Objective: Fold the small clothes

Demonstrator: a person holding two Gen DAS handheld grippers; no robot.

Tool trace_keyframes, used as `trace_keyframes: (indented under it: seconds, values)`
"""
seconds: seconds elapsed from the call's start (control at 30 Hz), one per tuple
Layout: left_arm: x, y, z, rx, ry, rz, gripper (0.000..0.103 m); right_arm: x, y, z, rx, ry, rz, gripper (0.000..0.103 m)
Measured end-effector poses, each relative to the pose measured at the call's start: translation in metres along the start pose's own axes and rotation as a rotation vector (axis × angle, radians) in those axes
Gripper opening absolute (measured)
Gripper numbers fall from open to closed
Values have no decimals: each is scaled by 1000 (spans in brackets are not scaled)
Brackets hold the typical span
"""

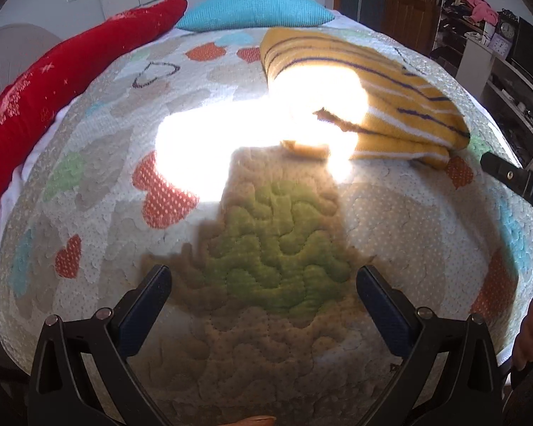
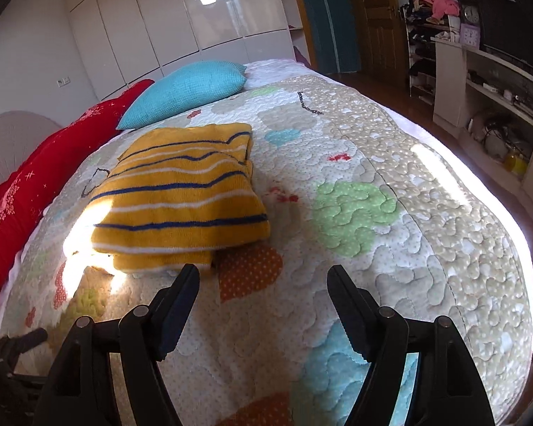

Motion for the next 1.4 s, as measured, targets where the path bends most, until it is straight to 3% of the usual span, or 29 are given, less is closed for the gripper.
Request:
trace_keyframes:
  seconds: [0.17, 0.37, 0.7, 1.4]
  values:
    - [8, -32, 37, 100, 65, 57, 103, 8, -15, -1, 36, 5, -16, 83]
    - [28, -30, 47, 60, 140, 80, 103, 21, -22, -5, 52, 17, -78, 83]
    - [60, 8, 16, -137, 155, -96, 103, 39, -20, -13, 30, 36, -154, 84]
    - [45, 9, 24, -106, 112, -112, 103, 9, -21, -13, 34, -40, -141, 85]
Point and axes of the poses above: each gripper's, at about its wrist camera, not at the fingertips, and y roughly the way its jaws point, x to its right, z to its top, the point moved 6 cm from there along y, roughly the way its jaws point, and after that the axes turned 10 degrees about y, right-handed, at the moved point
